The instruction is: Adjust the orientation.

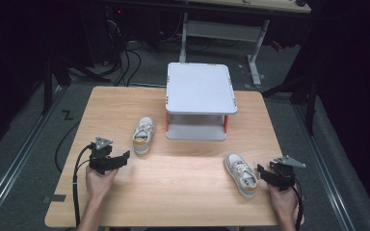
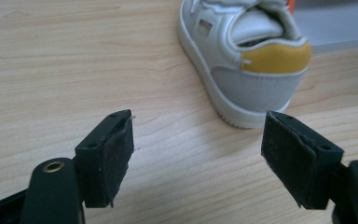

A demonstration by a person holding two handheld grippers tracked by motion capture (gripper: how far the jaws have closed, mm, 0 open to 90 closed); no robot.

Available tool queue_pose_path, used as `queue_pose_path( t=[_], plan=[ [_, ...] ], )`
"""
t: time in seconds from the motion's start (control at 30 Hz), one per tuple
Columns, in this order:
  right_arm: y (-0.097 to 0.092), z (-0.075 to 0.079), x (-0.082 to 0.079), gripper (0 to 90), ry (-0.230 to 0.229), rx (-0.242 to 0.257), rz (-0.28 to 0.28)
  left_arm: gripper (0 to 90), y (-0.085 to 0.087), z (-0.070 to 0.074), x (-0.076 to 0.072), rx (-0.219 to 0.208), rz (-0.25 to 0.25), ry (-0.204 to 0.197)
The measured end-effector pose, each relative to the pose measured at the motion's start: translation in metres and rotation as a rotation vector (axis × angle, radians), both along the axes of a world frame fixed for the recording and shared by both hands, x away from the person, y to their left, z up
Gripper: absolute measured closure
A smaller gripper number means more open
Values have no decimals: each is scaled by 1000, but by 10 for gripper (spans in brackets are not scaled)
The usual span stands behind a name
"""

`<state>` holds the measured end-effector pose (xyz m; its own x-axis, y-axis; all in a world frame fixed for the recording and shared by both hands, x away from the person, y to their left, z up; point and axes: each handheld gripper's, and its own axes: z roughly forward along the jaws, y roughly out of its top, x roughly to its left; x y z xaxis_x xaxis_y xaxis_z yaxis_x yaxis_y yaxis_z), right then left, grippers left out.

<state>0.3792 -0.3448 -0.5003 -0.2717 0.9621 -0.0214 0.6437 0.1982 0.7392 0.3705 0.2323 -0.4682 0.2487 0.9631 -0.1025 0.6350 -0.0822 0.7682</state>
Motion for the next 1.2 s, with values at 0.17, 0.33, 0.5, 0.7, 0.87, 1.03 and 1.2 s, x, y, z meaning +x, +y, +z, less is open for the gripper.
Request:
queue_pose_path(
  t=[0.17,0.33,0.5,0.7,0.87,1.03,1.2],
  plan=[
    [0,0,0,431,1,1,2,279,-6,12,7,-21,-26,-12],
    [0,0,0,427,3,1,2,323,-15,22,20,-26,-31,-10],
    [0,0,0,427,2,0,3,374,-22,28,37,10,-33,3],
    [0,0,0,425,2,1,4,409,-25,31,54,17,-38,14],
    [0,0,0,425,3,2,3,441,-29,27,69,43,-33,51],
    [0,0,0,424,3,1,3,505,-30,17,78,46,-35,80],
    [0,0,0,424,2,1,5,612,-32,13,81,25,-59,80]
  ],
)
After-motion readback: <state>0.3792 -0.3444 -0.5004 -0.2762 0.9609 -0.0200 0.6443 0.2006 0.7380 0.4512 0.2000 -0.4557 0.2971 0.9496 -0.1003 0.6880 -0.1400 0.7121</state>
